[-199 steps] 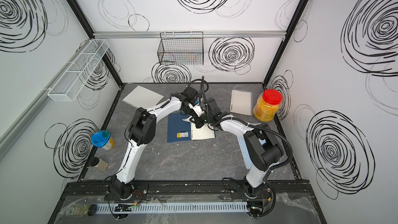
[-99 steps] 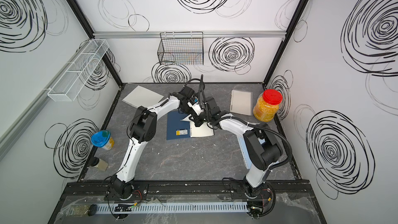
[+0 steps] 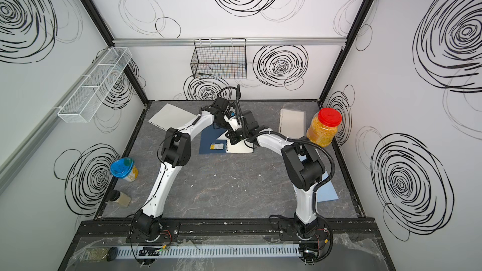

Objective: Tear off pages from different notebooks
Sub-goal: Tear off the paper from the notebook.

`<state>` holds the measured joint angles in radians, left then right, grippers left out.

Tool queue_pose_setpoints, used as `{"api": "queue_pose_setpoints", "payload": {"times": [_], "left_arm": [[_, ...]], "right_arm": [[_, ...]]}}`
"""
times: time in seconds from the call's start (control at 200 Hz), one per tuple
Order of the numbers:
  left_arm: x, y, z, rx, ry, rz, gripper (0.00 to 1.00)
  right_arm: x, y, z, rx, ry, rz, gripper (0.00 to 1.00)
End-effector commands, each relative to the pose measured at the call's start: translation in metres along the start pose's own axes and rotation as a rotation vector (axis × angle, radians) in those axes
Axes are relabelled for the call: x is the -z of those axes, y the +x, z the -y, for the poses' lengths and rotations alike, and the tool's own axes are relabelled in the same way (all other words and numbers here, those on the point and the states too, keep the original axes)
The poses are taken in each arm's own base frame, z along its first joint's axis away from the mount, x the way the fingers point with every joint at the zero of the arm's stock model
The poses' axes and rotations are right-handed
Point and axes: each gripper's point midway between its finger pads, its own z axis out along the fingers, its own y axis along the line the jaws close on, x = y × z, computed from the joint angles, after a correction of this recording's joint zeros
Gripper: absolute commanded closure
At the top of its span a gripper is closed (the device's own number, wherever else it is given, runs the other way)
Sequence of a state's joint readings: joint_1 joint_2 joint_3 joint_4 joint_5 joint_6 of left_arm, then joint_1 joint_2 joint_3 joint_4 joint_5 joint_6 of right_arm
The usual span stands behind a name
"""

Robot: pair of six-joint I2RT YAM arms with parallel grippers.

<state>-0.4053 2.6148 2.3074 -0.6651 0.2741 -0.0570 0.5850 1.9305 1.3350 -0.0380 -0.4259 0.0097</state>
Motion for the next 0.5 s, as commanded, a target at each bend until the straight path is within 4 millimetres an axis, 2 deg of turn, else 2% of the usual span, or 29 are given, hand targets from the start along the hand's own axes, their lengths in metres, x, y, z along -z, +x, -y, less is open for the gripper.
{"api": "queue_pose_setpoints", "payload": {"times": [0.0,0.11,0.18,0.28,0.42,0.455,0.495], "left_arm": [[-0.028,0.047,-0.031,0.089,-0.039,-0.141,0.76],[-0.03,0.047,-0.034,0.109,-0.034,-0.14,0.76],[-0.032,0.048,-0.036,0.114,-0.038,-0.14,0.77],[-0.03,0.046,-0.04,0.125,-0.073,-0.134,0.8],[-0.03,0.042,-0.038,0.126,-0.089,-0.121,0.82],[-0.031,0.042,-0.037,0.126,-0.091,-0.12,0.83],[-0.032,0.041,-0.036,0.125,-0.091,-0.119,0.83]], "right_arm": [[-0.001,-0.012,-0.005,0.006,-0.013,-0.002,1.0],[0.006,-0.022,-0.02,0.034,-0.042,0.013,1.0],[0.015,-0.027,-0.041,0.06,-0.089,0.023,1.0],[0.032,-0.027,-0.092,0.167,-0.2,0.025,1.0],[0.065,0.002,-0.18,0.409,-0.43,0.006,1.0],[0.075,0.008,-0.194,0.451,-0.492,0.016,1.0],[0.084,0.011,-0.202,0.457,-0.526,0.027,1.0]]}}
